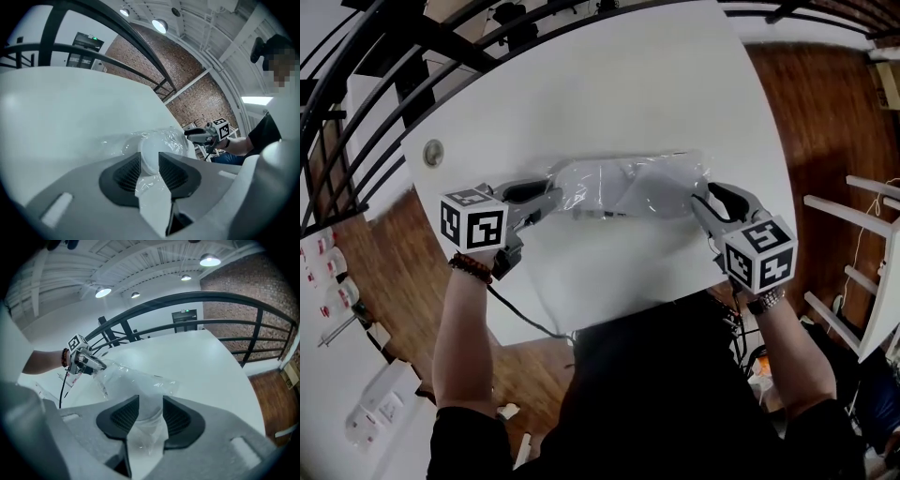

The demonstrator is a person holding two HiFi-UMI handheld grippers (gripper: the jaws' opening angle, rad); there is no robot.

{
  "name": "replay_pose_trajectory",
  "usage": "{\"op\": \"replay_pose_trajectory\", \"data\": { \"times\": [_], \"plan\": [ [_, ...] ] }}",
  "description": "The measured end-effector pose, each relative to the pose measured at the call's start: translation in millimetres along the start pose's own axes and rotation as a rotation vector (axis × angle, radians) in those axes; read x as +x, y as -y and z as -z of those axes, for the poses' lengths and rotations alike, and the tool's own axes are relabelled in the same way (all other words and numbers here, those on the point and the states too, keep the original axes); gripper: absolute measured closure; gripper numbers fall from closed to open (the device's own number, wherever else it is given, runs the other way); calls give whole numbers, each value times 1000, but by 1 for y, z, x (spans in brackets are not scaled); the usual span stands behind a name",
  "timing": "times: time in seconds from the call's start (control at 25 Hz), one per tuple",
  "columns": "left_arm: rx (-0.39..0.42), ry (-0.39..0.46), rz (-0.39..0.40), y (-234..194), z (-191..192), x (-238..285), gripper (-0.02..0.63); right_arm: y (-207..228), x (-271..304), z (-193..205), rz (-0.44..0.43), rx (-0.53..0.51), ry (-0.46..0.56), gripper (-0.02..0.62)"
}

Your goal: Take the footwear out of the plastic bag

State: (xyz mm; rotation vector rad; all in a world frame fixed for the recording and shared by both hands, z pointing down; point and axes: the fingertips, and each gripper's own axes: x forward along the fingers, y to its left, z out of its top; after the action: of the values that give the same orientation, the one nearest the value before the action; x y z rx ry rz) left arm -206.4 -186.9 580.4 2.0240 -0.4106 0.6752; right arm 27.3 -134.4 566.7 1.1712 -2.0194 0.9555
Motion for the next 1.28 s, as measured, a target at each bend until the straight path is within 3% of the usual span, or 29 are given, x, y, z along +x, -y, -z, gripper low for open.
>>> {"op": "replay_pose_trajectory", "data": {
  "times": [0.28,0.72,1.0,1.28],
  "plan": [
    [-65,-49,29,5,14,9,424,22,-10,12,-5,85,5,446],
    [-155,-74,88,7,21,18,400,17,3,19,-75,104,-41,448],
    [-187,-76,138,11,21,23,408,13,8,18,-81,91,-49,451],
    [-165,-66,118,7,23,21,471,13,6,19,-101,87,-42,451]
  ]
}}
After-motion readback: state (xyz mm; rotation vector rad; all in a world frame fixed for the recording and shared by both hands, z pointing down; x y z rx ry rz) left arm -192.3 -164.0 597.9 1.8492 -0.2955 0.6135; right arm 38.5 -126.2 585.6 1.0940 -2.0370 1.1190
